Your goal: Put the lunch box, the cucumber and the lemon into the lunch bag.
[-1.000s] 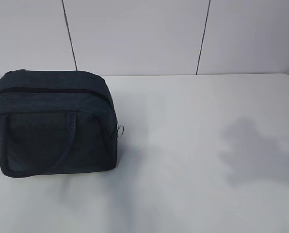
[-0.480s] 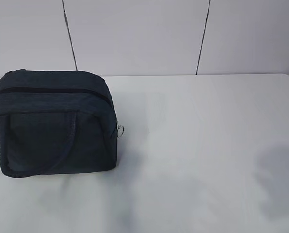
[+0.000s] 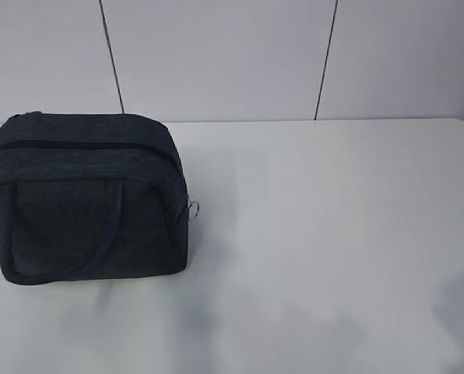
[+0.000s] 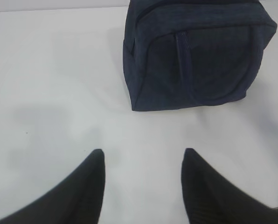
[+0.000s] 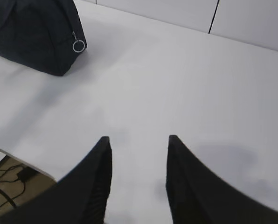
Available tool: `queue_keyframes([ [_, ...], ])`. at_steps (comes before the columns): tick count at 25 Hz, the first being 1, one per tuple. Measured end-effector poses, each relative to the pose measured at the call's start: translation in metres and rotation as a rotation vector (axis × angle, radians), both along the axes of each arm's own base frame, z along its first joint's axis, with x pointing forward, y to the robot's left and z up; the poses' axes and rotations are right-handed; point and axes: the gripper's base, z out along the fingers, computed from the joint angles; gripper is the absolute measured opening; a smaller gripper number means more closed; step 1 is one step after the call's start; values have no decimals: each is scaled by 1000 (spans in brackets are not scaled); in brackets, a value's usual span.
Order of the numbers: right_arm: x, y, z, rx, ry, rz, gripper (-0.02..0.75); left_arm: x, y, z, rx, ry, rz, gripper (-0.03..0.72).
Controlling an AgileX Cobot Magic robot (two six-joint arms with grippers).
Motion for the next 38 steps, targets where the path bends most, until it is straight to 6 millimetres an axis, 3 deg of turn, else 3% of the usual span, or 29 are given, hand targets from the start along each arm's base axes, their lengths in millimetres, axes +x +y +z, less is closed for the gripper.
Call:
queue_keyframes([
  [6,0,0,-12,-35,82,-1,282,0,1,0,7,-2,5,379],
  [38,0,0,-13,-33,92,-12,281,1,1,0,17,-3,9,379],
])
